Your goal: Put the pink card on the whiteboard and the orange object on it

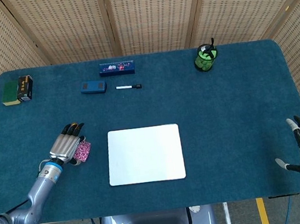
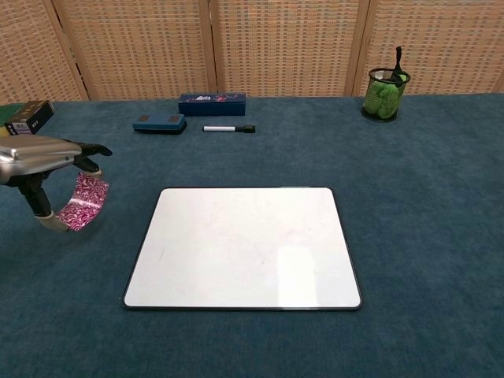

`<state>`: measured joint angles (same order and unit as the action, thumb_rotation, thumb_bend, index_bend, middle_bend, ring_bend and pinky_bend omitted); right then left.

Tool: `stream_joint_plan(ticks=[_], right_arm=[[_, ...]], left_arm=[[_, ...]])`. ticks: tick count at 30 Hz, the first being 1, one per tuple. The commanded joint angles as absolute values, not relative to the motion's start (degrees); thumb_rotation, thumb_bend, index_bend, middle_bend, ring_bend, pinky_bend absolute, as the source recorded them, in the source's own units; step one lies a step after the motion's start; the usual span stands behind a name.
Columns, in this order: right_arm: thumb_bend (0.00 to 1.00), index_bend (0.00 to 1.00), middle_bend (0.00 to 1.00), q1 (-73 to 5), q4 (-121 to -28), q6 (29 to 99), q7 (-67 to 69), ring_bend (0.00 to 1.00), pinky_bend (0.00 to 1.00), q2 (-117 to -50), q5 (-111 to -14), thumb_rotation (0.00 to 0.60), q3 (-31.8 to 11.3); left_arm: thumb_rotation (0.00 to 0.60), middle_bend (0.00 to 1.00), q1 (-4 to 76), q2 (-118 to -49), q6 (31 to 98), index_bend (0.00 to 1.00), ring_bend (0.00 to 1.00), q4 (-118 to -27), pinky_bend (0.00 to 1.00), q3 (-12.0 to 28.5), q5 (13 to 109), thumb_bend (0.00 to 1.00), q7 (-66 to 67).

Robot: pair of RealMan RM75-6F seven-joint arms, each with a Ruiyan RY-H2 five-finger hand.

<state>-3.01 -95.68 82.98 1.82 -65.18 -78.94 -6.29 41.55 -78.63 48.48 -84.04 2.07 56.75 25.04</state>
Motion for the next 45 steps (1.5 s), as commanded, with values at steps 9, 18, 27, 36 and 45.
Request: stream_joint_plan(ticks=[9,18,27,36,45], right_arm=[[0.0,0.0,0.0,-3.0,-95.8,82.8,2.2,0.0,0.0,-65.0,-78.9,0.6,-6.2],[0.0,0.0,0.0,-3.1,-95.7,82.6,2.7,0.0,0.0,-64.8,-78.9,0.6,-6.2],[0.0,0.0,0.0,-3.1,-95.7,82.4,3.3,0.0,0.0,-64.7,-79.0,0.6,-6.1],[0.0,0.0,0.0,-3.2,-95.7,82.1,3.8,0.0,0.0,-64.5,-79.0,0.6,-6.1],[0.0,0.0,0.0,-3.1,-95.7,82.3,3.8,0.0,0.0,-64.5,-79.1,0.6,-6.0]], left_arm=[[0.6,0.0,44.1,-77.6,50.9,0.44,0.0,-91.7,0.0,3.9,53.4,0.13,31.3],[0.6,0.0,49.1,-82.9,51.7,0.44,0.0,-93.8,0.0,5.2,46.2,0.12,39.3],[0.6,0.0,52.8,-88.0,53.4,0.36,0.0,-93.0,0.0,5.3,40.5,0.11,44.8],[0.6,0.0,54.0,-90.4,53.5,0.0,0.0,-91.9,0.0,5.6,41.0,0.07,43.3],[0.6,0.0,52.9,-88.6,55.3,0.0,0.0,-92.0,0.0,6.2,43.9,0.07,39.8]])
